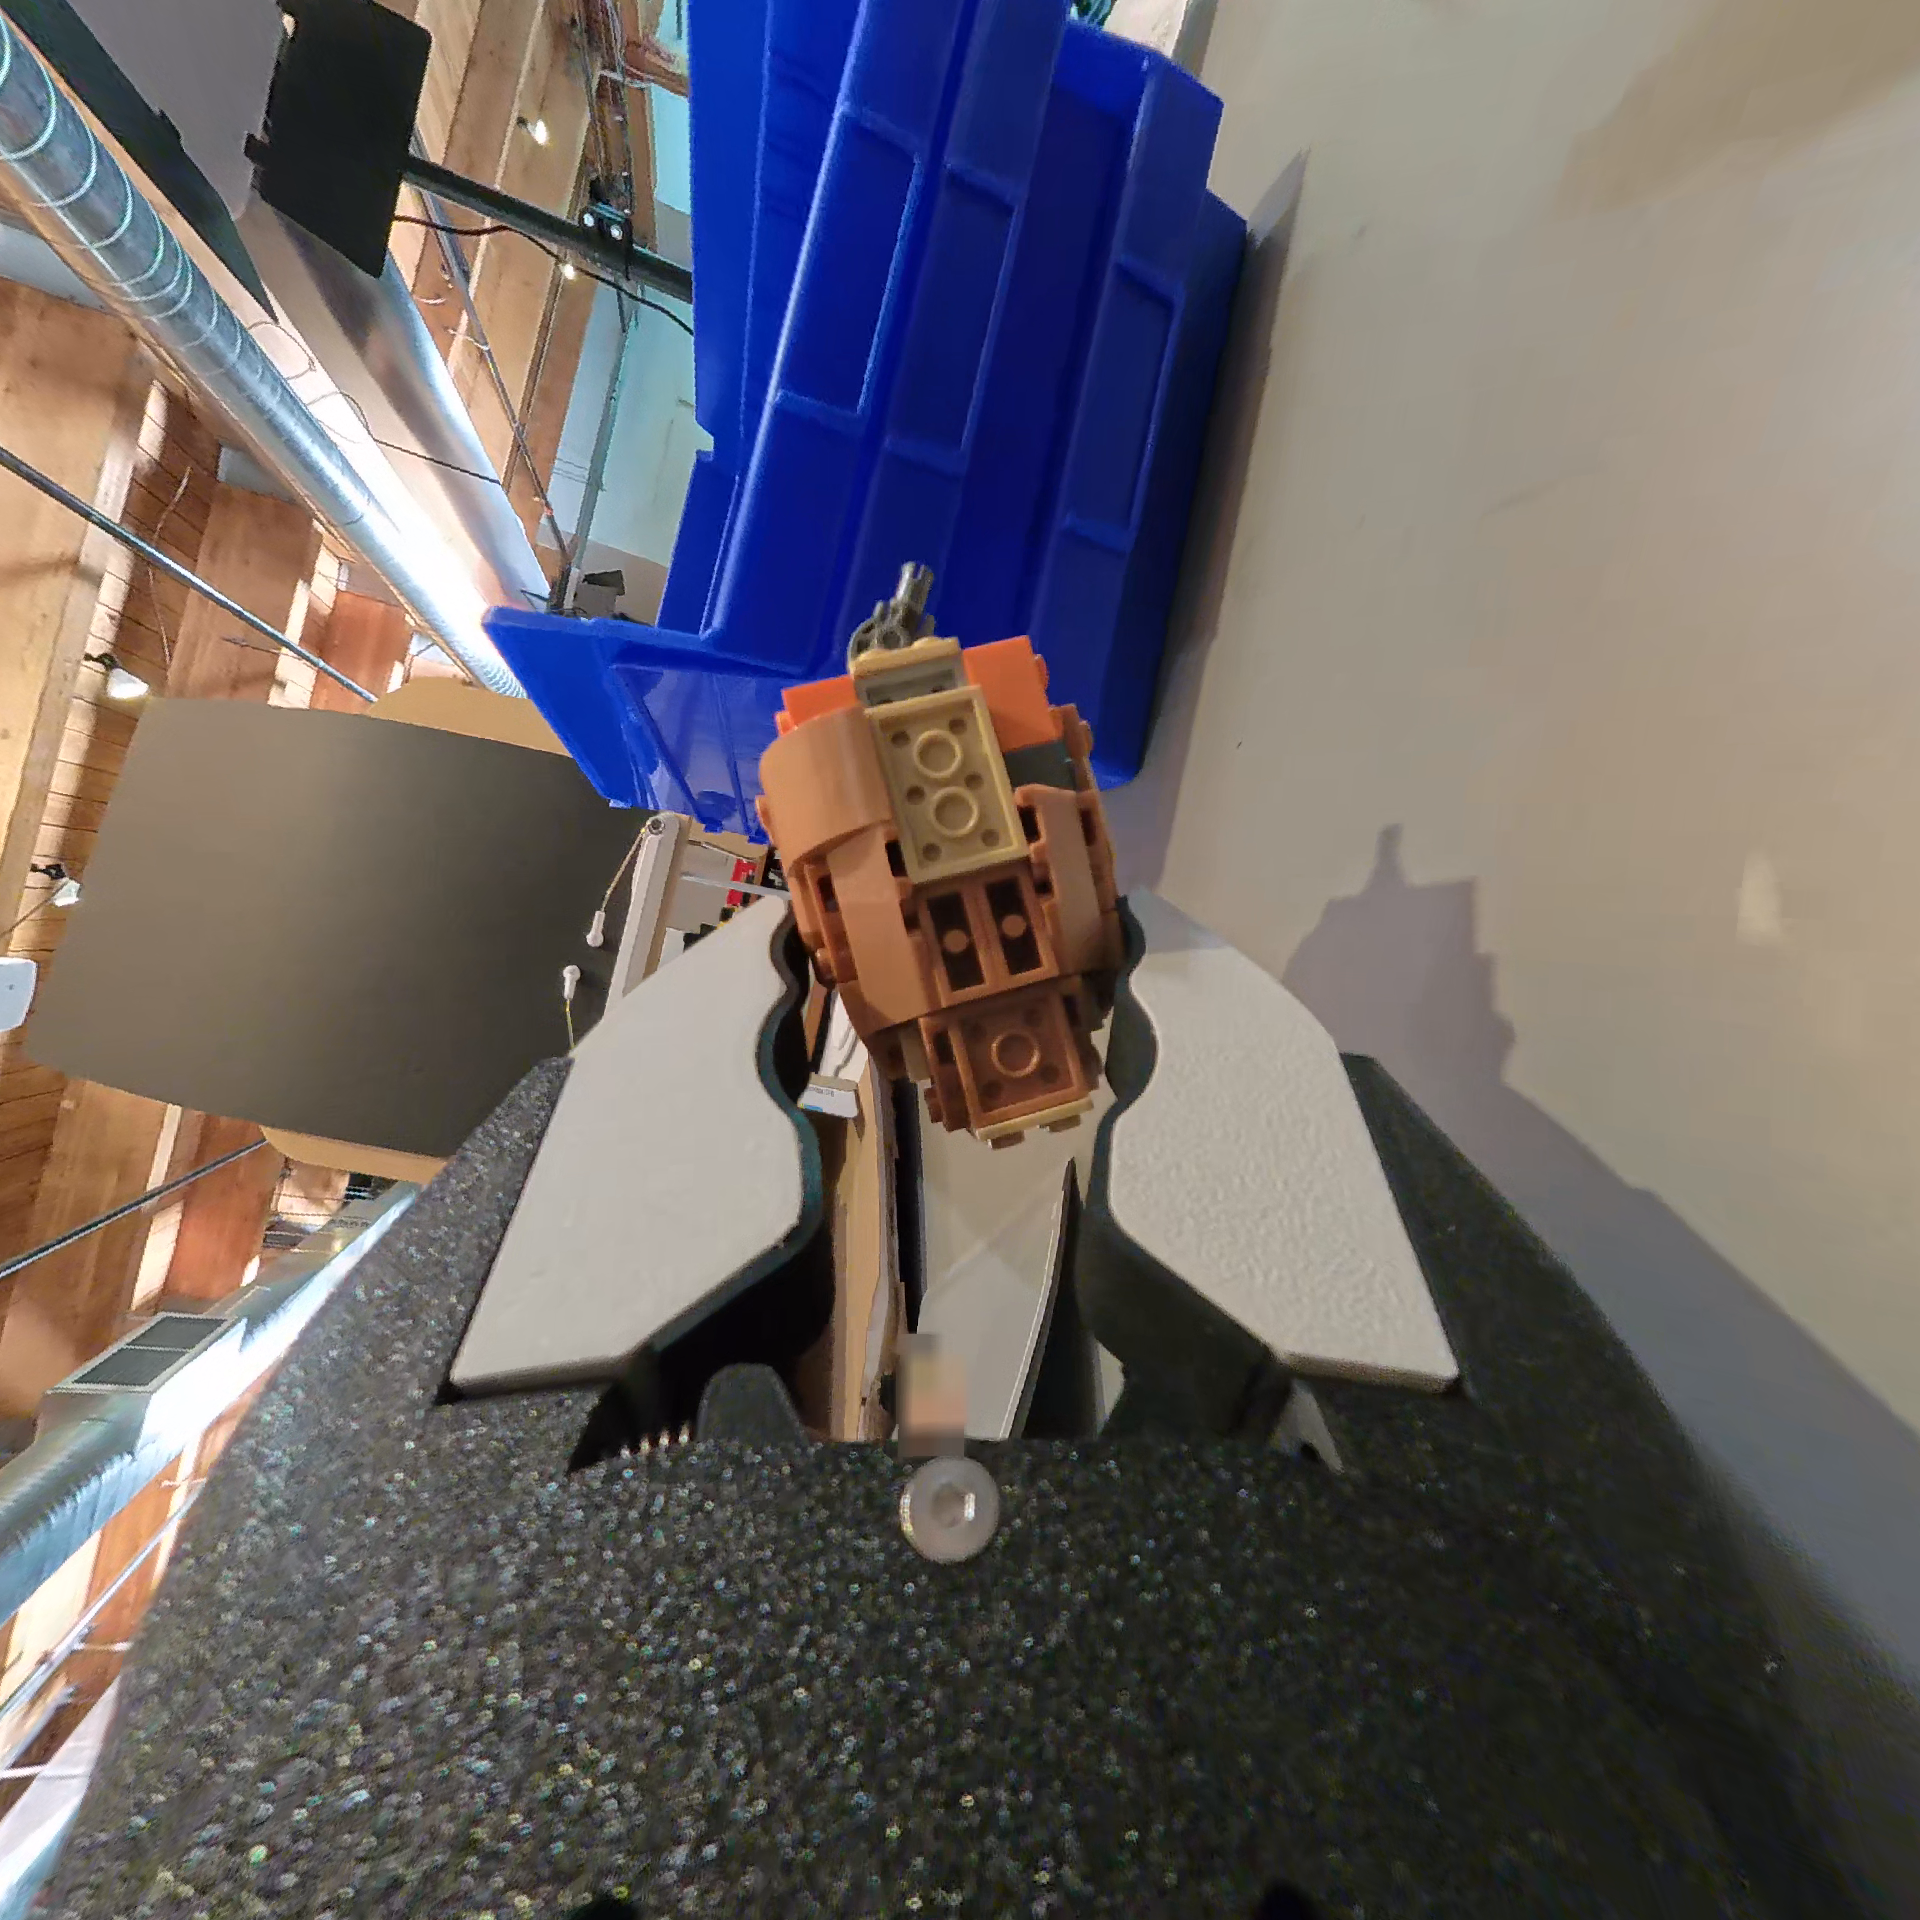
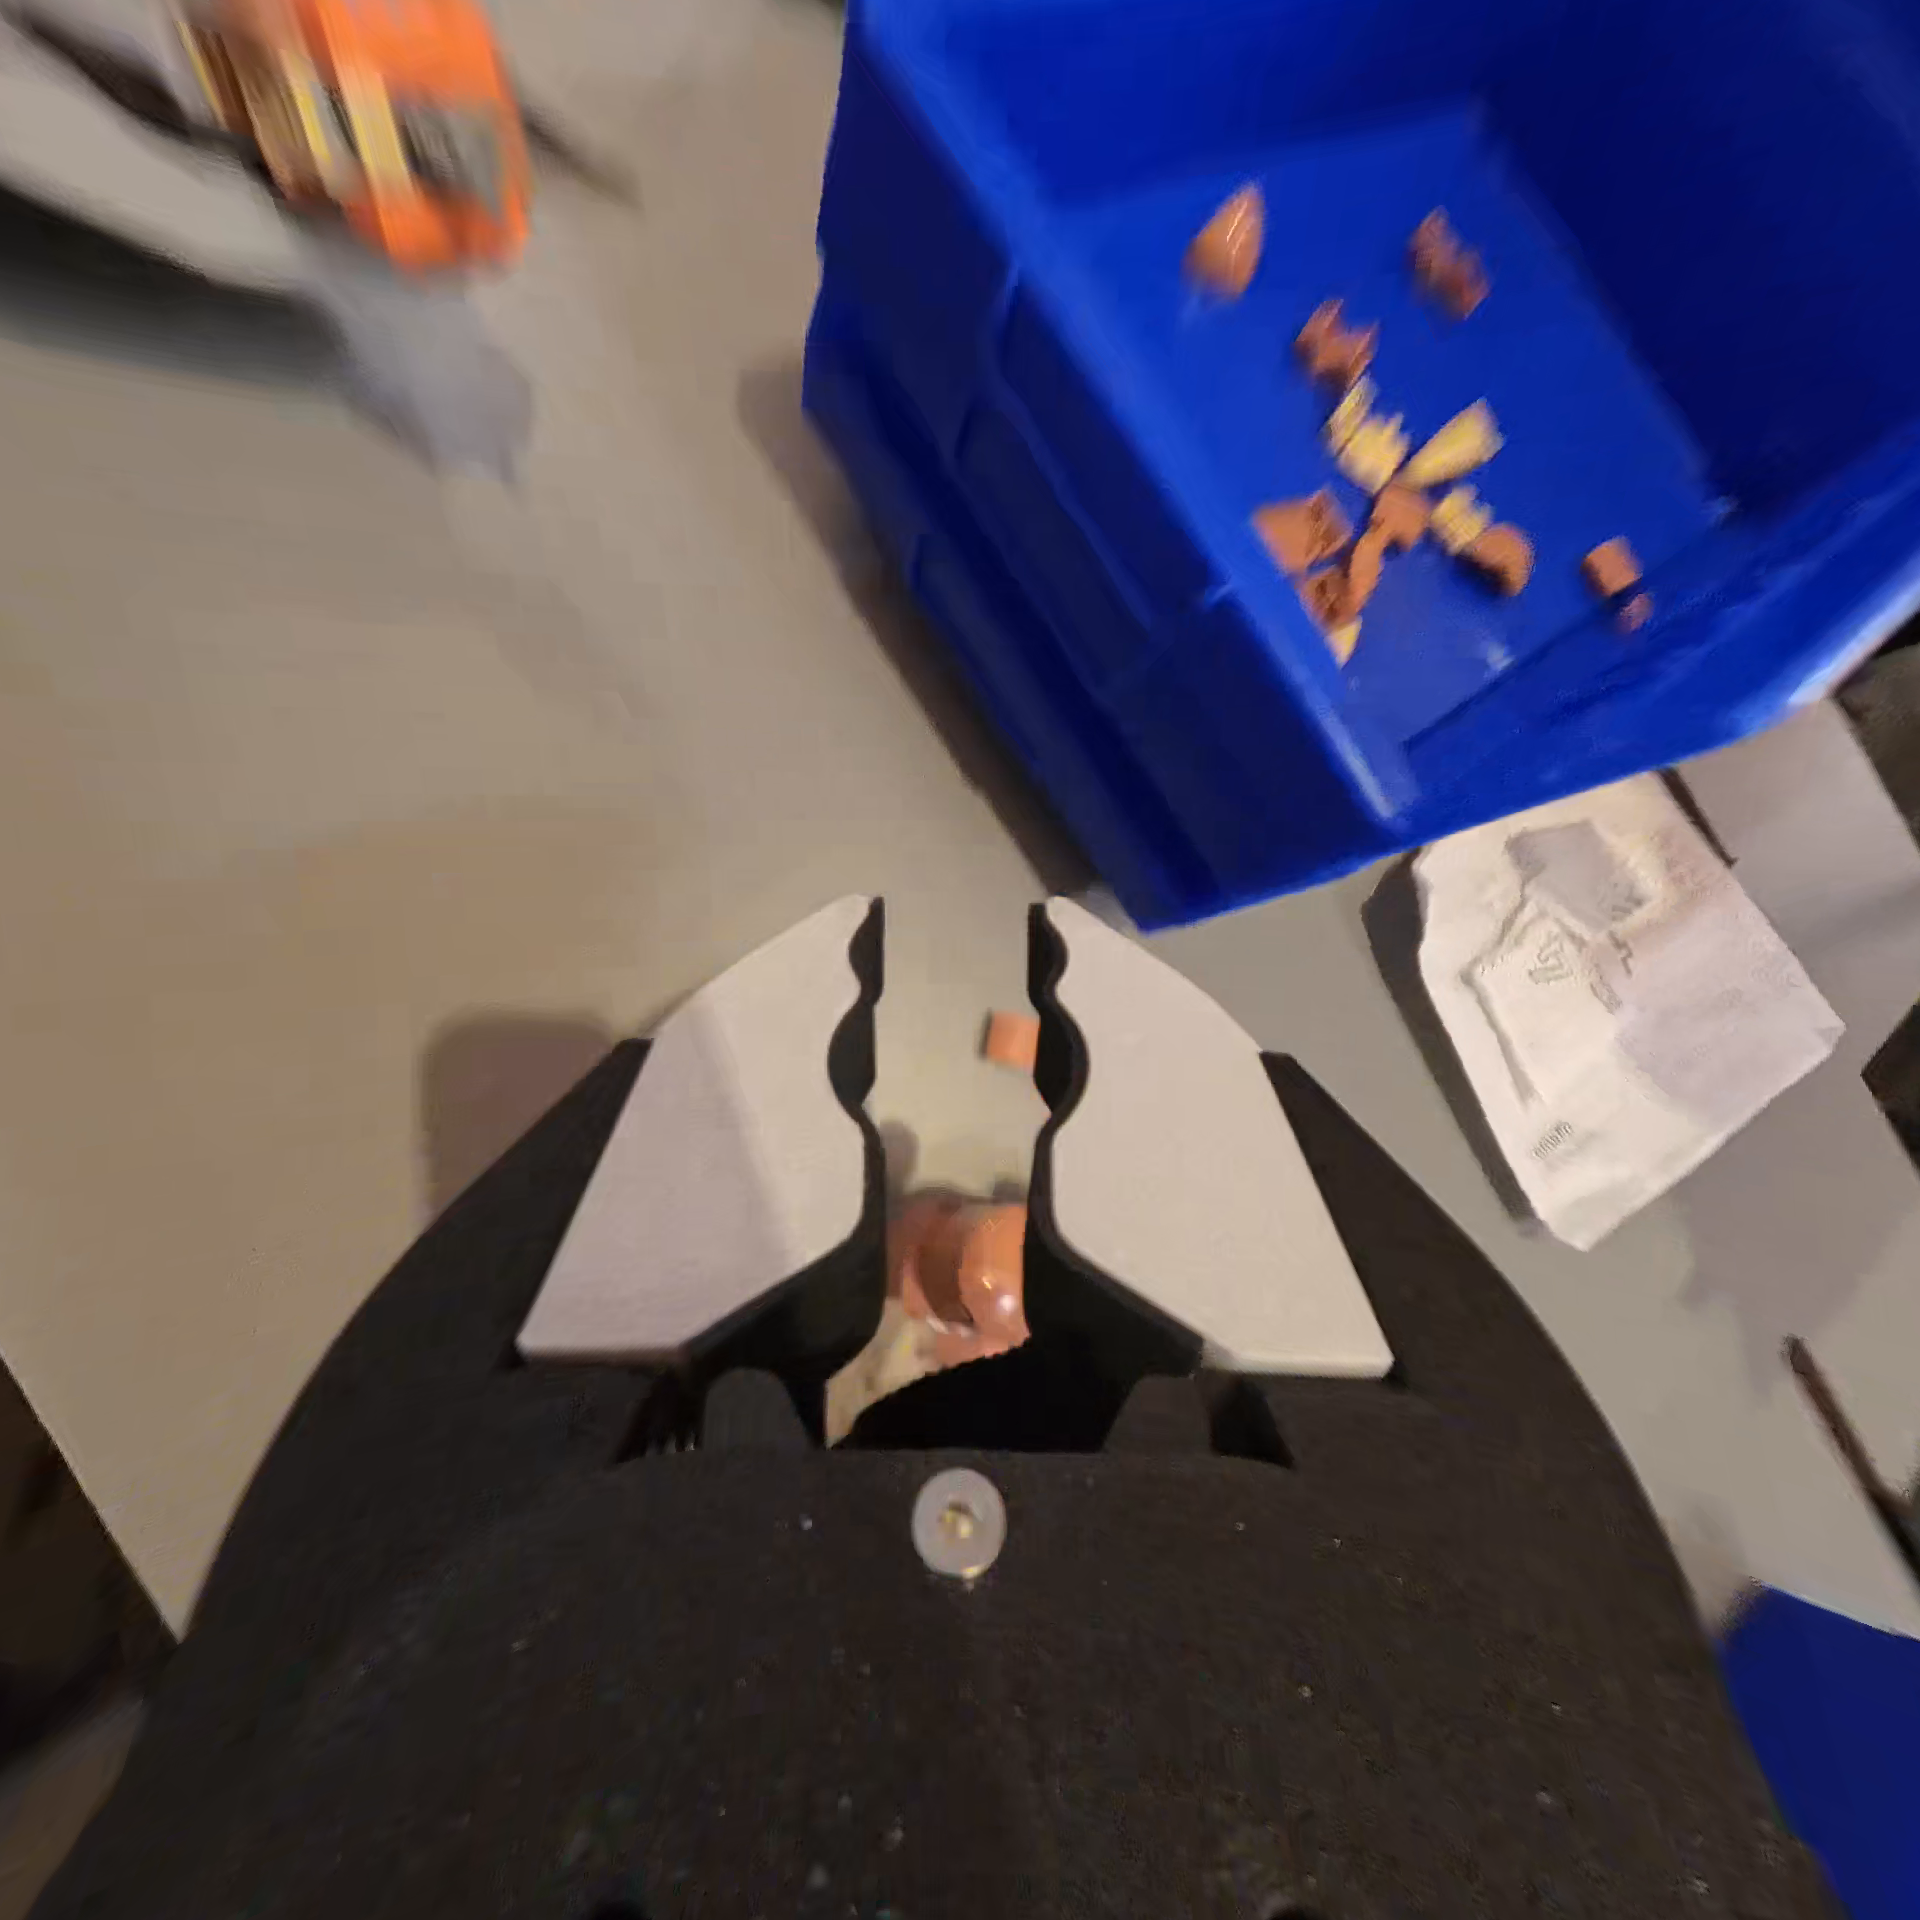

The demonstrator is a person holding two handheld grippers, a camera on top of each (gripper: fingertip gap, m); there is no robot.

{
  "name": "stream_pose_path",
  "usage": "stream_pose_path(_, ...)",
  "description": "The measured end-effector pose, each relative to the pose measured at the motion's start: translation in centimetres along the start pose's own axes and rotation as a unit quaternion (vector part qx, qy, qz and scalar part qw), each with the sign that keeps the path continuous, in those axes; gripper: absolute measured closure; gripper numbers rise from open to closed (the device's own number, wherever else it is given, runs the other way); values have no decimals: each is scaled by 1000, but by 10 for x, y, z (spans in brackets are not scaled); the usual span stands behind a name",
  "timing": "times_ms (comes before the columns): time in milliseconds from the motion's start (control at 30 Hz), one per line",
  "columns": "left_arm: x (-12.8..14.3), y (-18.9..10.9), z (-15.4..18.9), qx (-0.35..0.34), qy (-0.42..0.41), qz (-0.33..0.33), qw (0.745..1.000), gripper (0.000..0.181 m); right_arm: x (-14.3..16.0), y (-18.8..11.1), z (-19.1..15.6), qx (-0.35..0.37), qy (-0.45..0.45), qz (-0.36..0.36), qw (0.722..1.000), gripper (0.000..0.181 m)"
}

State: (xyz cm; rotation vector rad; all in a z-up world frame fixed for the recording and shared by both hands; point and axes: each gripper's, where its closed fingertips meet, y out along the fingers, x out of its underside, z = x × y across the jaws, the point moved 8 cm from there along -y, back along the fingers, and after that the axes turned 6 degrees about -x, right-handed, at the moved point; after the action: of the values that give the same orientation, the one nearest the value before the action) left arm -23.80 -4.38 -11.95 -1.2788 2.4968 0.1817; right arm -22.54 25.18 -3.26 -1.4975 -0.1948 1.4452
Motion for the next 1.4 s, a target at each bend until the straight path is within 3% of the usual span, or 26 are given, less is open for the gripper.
stream_pose_path(100,-3,0,3,0,15,3,1000,126,11,27,8,-30,-53,-176,982,146)
stream_pose_path(200,-4,0,6,-1,28,3,1000,126,21,51,10,-47,-140,-327,933,143)
stream_pose_path(300,-5,-1,5,-1,28,5,1000,126,29,70,8,-68,-218,-414,881,143)
stream_pose_path(533,-8,-3,5,5,17,13,1000,126,37,94,10,-58,-337,-489,802,139)
stream_pose_path(800,-9,-3,4,1,18,15,1000,126,39,110,12,-54,-420,-524,740,140)
stream_pose_path(933,-9,-3,4,3,16,16,1000,126,48,113,15,-51,-438,-550,710,163)
stream_pose_path(1000,-8,-3,4,4,14,16,1000,126,46,111,15,-55,-432,-534,725,167)
stream_pose_path(1067,-8,-3,3,5,8,15,1000,126,34,107,9,-79,-405,-482,773,181)
stream_pose_path(1233,-2,0,0,13,-36,9,999,126,-55,71,-9,-107,-343,-222,907,181)
stream_pose_path(1300,0,0,1,15,-42,5,999,126,-89,49,-7,-97,-321,-113,936,181)
stream_pose_path(1400,2,0,1,14,-43,2,999,126,-113,26,1,-82,-300,-19,950,181)
